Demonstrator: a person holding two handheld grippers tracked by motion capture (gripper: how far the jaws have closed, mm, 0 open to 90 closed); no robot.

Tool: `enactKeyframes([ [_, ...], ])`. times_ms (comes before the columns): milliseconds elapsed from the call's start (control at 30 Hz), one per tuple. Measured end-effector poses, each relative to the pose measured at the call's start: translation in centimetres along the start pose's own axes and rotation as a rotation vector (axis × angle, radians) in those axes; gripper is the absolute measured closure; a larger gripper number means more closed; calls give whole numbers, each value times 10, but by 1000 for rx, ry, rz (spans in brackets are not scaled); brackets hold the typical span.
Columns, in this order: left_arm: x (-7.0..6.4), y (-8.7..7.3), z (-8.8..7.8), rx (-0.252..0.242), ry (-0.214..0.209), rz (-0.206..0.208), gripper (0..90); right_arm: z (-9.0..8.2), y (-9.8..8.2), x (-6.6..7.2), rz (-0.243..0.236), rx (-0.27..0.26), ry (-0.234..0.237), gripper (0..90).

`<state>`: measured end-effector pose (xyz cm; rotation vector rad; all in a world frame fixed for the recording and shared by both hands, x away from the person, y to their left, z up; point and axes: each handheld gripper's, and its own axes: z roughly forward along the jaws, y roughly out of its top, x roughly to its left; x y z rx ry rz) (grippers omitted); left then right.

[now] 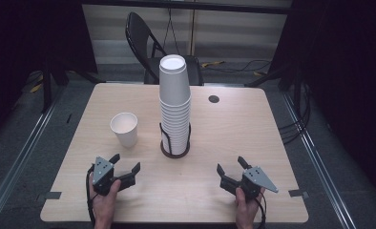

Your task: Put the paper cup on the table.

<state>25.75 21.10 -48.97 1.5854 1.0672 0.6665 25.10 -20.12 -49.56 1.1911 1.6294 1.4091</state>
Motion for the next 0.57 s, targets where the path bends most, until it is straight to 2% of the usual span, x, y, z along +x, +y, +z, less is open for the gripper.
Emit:
enactKeyframes([
  [100,-10,-1,-1,-13,-24,18,156,0,0,0,1,-2,0,157],
  [167,-18,-1,0,-17,-24,49,156,0,0,0,1,-1,-1,157],
  [233,-24,-5,2,-28,-48,61,156,0,0,0,-1,2,0,157],
  [333,-27,-7,3,-33,-33,68,157,0,0,0,-2,2,-1,157],
  [400,-27,-7,4,-36,-38,64,156,1,0,0,-4,3,-2,157],
  [467,-27,-8,3,-38,-24,79,154,1,0,1,-5,8,0,157],
  [567,-27,-9,1,-59,-22,73,154,2,1,1,-8,25,-17,157],
])
